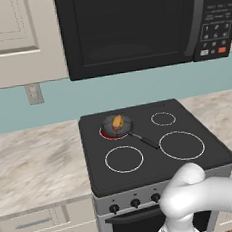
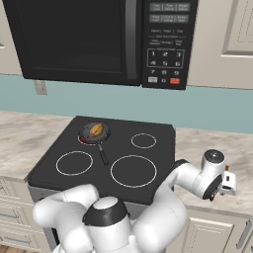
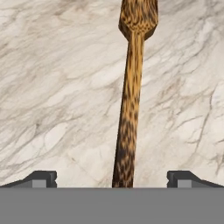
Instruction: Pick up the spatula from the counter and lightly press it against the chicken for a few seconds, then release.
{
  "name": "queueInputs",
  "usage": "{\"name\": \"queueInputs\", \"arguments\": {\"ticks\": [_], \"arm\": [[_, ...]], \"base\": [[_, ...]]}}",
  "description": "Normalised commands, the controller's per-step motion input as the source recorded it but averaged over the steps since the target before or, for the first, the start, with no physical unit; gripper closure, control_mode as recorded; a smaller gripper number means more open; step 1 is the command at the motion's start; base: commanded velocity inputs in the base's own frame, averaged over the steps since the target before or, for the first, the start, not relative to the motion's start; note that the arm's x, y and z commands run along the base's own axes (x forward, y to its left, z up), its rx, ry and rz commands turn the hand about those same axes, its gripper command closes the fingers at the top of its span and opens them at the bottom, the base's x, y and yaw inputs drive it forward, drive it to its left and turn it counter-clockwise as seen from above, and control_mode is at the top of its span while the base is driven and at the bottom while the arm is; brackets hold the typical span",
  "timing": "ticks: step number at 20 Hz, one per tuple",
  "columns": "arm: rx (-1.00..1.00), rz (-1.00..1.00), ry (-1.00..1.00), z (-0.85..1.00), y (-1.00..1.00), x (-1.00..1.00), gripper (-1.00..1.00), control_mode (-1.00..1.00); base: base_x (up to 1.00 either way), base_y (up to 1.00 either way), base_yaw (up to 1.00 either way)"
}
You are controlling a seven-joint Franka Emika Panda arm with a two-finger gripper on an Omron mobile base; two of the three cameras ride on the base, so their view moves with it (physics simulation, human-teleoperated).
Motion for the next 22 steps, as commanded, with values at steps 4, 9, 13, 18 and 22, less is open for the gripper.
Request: {"name": "queueInputs", "arguments": {"ticks": [4,9,13,18,22], "arm": [[0.00,0.00,0.02,-0.11,-0.07,0.20,-1.00,-1.00],[0.01,0.00,0.03,-0.09,-0.14,0.23,-1.00,-1.00],[0.01,0.00,0.03,-0.14,-0.17,0.19,-1.00,-1.00],[0.02,0.00,0.02,-0.17,-0.16,0.15,-1.00,-1.00],[0.02,0.00,0.03,-0.20,-0.12,0.14,-1.00,-1.00]], "base": [[0.00,0.00,0.00],[0.00,0.00,0.00],[0.00,0.00,0.00],[0.00,0.00,0.00],[0.00,0.00,0.00]]}}
